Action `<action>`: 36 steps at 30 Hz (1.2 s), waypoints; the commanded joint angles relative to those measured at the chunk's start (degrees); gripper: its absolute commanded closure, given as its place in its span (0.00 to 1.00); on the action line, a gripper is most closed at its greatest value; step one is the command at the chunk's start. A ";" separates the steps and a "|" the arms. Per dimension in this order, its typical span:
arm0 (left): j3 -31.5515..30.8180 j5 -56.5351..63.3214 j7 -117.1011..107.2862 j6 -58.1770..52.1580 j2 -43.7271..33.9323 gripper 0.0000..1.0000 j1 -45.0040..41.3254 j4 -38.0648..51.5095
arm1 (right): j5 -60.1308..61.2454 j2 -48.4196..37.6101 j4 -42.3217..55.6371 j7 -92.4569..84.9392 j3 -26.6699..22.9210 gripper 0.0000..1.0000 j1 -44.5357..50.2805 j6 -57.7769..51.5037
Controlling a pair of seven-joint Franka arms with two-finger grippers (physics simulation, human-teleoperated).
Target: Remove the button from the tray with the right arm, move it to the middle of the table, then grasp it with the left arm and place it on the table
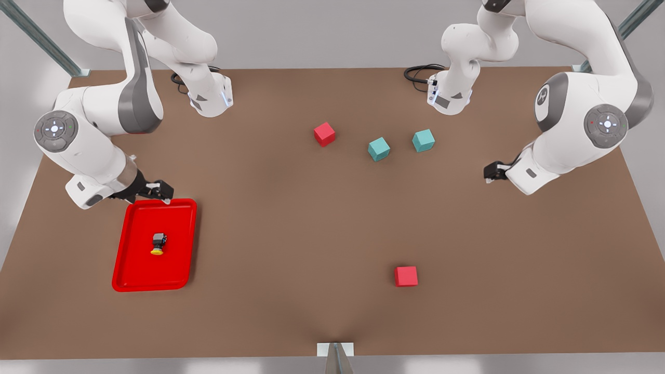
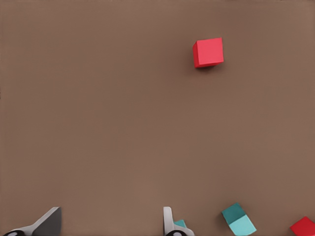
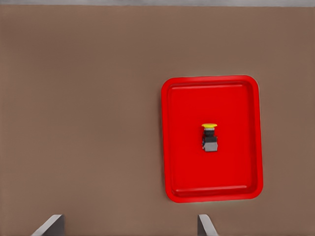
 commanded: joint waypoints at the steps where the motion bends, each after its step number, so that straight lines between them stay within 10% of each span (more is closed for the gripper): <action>1: 0.06 0.16 -0.51 2.22 0.38 0.00 -0.90 0.10 | -0.23 -0.04 0.29 3.23 -0.03 0.00 -0.11 0.99; 9: 0.15 0.25 -0.68 3.45 3.29 0.00 -1.17 0.28 | -1.71 12.00 0.21 -7.94 -0.12 0.00 -8.10 -0.08; 25: 0.23 0.34 -0.50 4.68 4.17 0.00 -1.08 0.28 | -14.82 24.48 -22.38 -15.23 -0.04 0.00 -17.60 53.01; 36: 0.23 0.34 -0.50 4.51 4.43 0.00 -1.17 0.28 | -14.38 27.12 -24.67 -14.09 -0.04 0.00 -18.74 53.63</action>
